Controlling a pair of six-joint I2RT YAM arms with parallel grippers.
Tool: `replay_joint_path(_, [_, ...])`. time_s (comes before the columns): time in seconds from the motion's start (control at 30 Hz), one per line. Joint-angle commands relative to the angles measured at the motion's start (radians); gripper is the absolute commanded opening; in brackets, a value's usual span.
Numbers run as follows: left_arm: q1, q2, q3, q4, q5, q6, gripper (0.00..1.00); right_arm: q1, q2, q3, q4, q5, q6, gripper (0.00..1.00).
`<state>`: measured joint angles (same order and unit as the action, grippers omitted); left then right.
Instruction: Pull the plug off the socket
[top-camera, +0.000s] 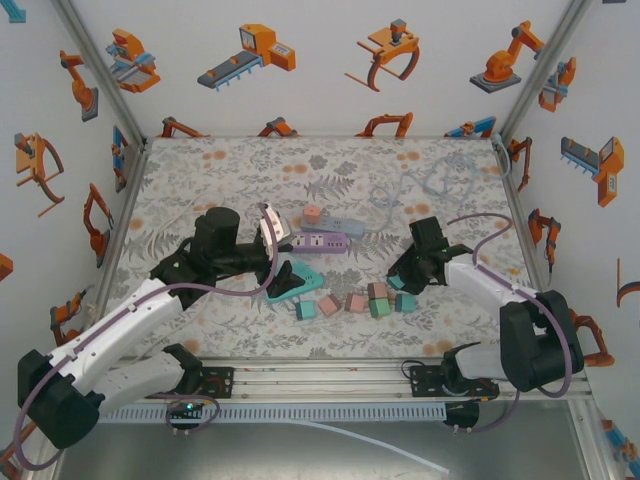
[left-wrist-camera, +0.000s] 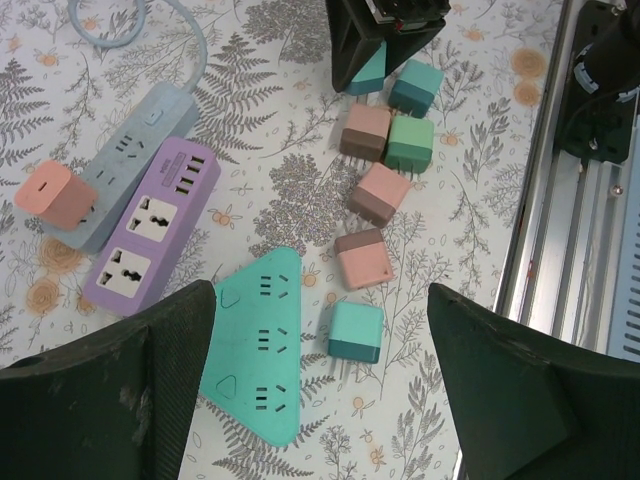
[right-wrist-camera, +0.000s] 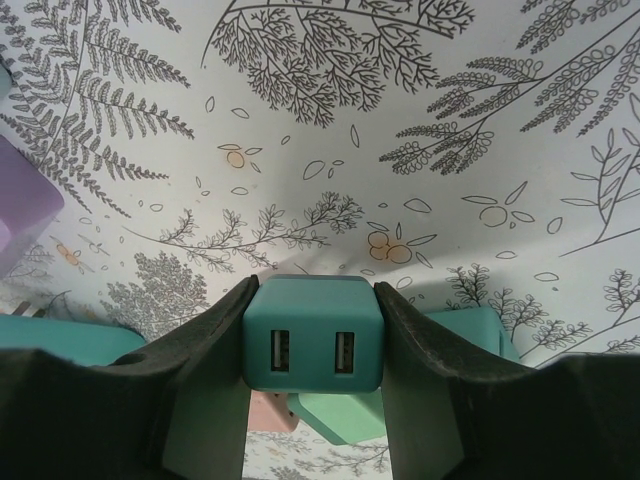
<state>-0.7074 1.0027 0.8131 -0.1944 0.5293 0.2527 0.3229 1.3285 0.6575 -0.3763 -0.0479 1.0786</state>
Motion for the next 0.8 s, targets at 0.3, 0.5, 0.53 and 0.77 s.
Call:
replay_joint_path(0.3, [-0.006,0.009,-0.004,0.023,-0.032,0.015,0.80,-0.005,-0.013,-0.015,-0.028,0.034,0.029,0.64])
replay_joint_path(0.5, [-0.006,0.001,-0.006,0.022,-0.069,0.008,0.79,-0.004,-0.067,-0.013,-0.072,0.076,0.028,0.64])
replay_joint_path(0.53, [-0.007,0.002,-0.006,0.022,-0.083,0.007,0.80,-0.004,-0.079,-0.009,-0.085,0.084,0.025,0.64])
replay_joint_path(0.77, [-0.009,0.013,-0.005,0.062,-0.216,-0.069,0.81,-0.002,-0.179,0.075,-0.168,0.151,-0.071,0.64])
